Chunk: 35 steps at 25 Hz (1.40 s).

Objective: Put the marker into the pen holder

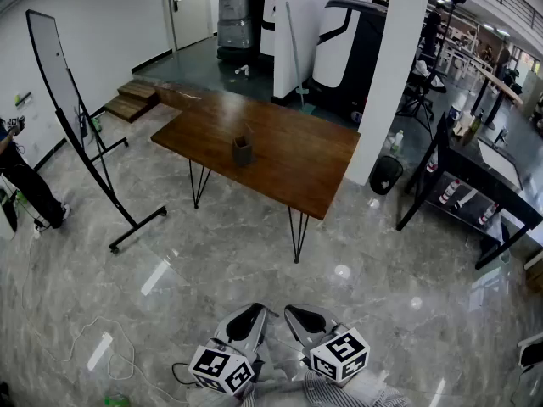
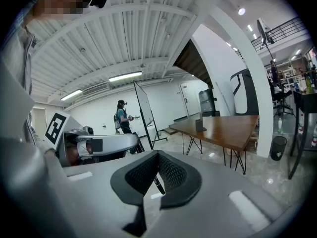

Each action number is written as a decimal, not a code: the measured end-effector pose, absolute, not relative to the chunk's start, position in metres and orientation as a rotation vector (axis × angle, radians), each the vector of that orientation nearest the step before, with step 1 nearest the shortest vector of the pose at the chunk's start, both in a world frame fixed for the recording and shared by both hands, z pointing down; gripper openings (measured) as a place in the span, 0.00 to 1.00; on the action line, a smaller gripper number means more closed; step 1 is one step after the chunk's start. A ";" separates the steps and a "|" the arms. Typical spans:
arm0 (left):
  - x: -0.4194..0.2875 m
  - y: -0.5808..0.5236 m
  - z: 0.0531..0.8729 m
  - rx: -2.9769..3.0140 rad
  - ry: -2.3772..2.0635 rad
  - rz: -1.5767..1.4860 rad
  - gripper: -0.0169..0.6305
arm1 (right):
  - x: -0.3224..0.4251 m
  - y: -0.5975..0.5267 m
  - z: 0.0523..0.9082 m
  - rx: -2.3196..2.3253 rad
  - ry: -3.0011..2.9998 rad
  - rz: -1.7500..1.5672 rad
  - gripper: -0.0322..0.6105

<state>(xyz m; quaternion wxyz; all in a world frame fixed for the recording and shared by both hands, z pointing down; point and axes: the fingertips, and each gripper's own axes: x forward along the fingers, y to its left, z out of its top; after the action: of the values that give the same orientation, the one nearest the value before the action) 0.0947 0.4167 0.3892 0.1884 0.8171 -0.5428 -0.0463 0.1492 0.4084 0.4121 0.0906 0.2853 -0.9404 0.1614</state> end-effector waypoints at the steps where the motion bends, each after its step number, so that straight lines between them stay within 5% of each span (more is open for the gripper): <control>1: 0.092 0.411 0.391 2.302 -1.528 -0.125 0.10 | 0.146 0.402 0.413 0.851 -2.797 0.483 0.05; 22: -0.071 0.141 0.368 2.339 -1.546 -0.141 0.10 | -0.008 0.129 0.394 0.943 -2.798 0.446 0.05; 35: -0.107 0.040 0.383 2.310 -1.524 -0.136 0.10 | -0.036 0.031 0.405 0.967 -2.754 0.457 0.05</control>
<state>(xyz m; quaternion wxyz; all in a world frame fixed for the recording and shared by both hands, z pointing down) -0.1069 0.0402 0.3828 0.1844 0.8194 -0.5406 -0.0481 -0.0363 0.0308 0.4047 0.0932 0.3260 -0.9281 0.1540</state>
